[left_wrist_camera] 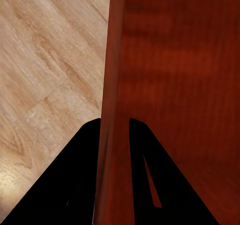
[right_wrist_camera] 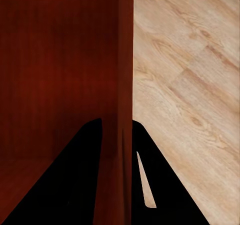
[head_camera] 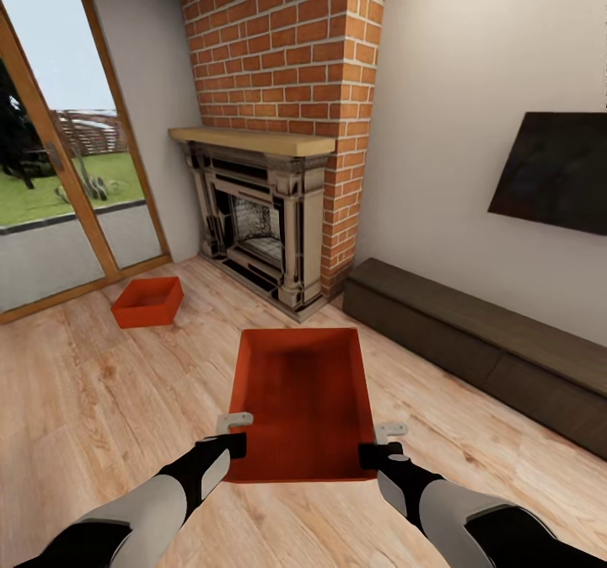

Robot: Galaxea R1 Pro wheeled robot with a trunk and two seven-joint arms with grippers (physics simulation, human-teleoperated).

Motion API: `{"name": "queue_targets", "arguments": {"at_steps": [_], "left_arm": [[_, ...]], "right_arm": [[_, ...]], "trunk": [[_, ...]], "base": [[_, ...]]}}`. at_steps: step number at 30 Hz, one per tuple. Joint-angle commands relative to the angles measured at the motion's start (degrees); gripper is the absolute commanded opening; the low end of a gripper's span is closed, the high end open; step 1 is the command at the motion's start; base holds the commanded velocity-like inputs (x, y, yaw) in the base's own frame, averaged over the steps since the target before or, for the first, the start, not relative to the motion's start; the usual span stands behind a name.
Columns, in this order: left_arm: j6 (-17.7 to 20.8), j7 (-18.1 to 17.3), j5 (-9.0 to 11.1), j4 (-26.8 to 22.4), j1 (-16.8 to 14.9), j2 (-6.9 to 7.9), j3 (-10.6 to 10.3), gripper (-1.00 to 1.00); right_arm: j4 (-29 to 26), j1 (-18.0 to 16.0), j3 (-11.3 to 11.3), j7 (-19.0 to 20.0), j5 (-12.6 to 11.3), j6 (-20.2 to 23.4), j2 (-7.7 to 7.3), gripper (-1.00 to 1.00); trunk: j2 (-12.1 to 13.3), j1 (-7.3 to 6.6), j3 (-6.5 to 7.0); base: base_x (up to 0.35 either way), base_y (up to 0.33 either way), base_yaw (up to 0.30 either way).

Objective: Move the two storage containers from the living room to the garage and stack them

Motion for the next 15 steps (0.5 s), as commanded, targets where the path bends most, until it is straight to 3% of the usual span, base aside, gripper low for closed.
{"name": "queue_targets", "arguments": {"at_steps": [1,15], "left_arm": [[0.17,2.62,-0.88,-0.34,-0.04,0.26,0.34,-1.00],[0.17,2.62,-0.88,-0.26,-0.06,0.26,0.36,-1.00]], "right_arm": [[0.35,-0.04,-0.05,-4.51,-1.49,-0.36,0.00,-1.00],[0.35,-0.04,-0.05,-4.51,-1.49,-0.36,-0.14,-1.00]], "trunk": [[-0.12,0.04,-0.02],[-0.12,0.04,1.27]], "base": [[0.000,0.000,0.000],[0.000,0.000,0.000]]}}
